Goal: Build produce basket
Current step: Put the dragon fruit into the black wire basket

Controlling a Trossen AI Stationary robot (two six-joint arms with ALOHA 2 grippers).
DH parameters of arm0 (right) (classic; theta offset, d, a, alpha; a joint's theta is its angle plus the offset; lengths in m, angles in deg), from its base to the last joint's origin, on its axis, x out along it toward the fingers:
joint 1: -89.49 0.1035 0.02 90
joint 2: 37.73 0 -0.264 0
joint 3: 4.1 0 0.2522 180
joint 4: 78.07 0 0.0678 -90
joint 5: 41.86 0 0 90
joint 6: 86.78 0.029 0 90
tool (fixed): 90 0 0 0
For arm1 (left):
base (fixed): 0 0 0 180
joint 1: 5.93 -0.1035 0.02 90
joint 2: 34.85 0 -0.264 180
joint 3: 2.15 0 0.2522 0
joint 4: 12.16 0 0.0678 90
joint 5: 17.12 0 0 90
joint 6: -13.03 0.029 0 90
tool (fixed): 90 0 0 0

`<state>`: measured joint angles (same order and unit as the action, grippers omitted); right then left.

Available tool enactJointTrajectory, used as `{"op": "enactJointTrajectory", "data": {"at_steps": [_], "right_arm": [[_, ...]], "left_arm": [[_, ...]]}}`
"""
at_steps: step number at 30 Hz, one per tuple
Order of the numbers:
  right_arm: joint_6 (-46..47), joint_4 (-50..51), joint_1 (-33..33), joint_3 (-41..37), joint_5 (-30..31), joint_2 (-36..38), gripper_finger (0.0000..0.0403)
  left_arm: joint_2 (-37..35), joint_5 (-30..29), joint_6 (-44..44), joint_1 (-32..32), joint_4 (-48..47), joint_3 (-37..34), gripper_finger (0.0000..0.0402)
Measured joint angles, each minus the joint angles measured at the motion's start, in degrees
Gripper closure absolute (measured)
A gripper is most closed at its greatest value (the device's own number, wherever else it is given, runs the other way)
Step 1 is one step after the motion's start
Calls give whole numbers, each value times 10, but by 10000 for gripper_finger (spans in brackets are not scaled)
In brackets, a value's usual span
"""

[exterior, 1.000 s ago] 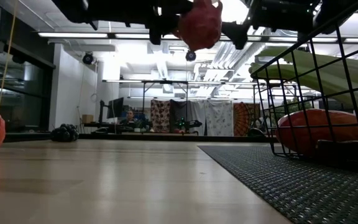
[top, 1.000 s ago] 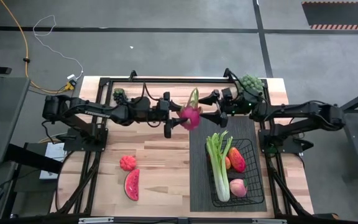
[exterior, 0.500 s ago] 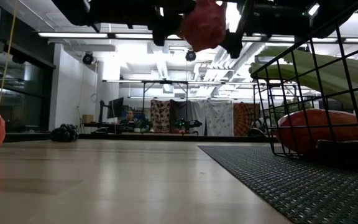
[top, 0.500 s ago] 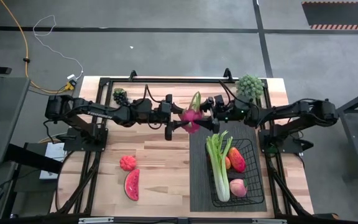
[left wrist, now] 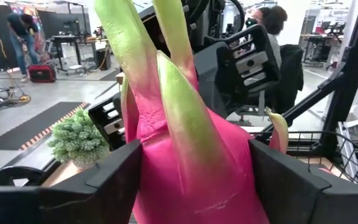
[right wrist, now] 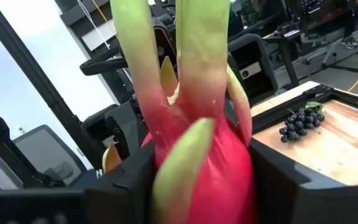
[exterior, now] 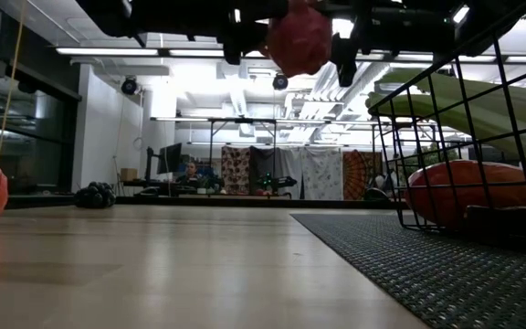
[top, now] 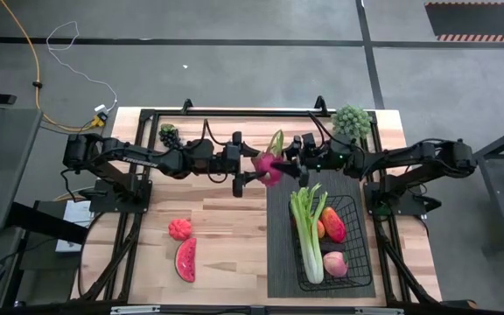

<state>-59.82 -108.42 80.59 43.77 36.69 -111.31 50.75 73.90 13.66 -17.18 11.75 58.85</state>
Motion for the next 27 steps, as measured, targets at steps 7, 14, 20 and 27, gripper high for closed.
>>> {"op": "enactJointTrajectory", "data": {"at_steps": [7, 14, 20, 27], "right_arm": [[0, 20, -18, 0, -12, 15, 244], [-42, 140, -60, 0, -27, 132, 237], [-71, 421, -69, 52, -25, 261, 237], [-167, 650, -44, 179, 22, 299, 237]], "left_arm": [[-20, 0, -21, -15, -38, 0, 112], [-129, -7, -21, -50, -181, 0, 110], [-260, -6, -117, -65, -255, 0, 110], [-337, -28, -93, -38, -259, 0, 110]]}}
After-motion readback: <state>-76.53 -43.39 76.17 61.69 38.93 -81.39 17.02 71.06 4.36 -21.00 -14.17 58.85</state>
